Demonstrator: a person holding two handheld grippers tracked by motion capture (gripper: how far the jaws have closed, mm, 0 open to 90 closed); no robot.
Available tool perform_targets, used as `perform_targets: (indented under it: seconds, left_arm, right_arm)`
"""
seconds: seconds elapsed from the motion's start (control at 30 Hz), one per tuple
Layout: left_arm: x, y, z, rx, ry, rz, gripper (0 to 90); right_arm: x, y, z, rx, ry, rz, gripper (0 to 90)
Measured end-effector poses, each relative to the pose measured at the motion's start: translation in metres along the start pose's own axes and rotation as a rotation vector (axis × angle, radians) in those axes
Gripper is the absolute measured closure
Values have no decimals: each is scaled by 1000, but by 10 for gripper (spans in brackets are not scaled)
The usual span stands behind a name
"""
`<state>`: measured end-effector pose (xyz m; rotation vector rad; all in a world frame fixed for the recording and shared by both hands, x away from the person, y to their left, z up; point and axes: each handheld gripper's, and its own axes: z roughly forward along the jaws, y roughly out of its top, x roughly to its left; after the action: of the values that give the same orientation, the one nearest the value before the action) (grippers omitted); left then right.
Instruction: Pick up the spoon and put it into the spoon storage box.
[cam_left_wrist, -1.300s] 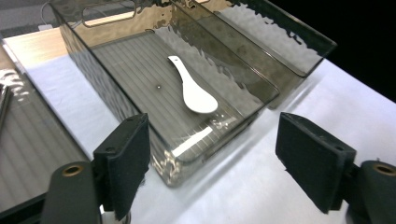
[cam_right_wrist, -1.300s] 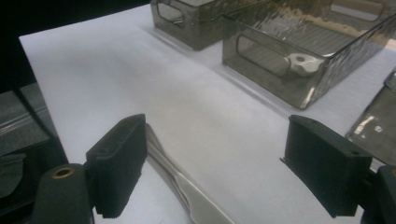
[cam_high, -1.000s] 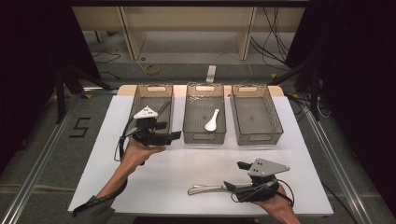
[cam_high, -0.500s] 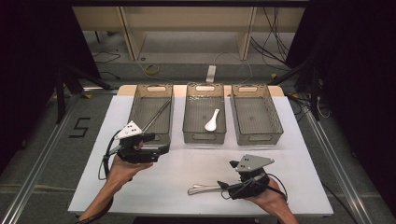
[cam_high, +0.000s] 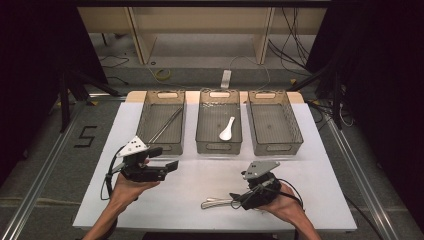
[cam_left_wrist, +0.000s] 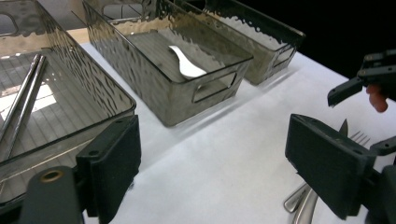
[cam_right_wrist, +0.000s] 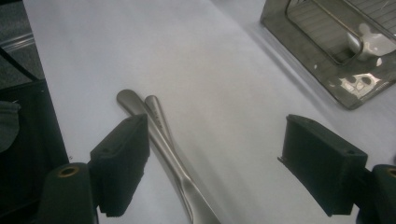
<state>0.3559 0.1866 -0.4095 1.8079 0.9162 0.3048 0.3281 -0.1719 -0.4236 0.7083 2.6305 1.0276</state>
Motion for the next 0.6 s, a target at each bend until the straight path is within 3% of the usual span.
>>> perform_targets:
  seconds: [0.6]
  left_arm:
    - [-3,-10,-13,9,-8,7,164]
  right_arm:
    - [2,14,21,178,35,-80,264]
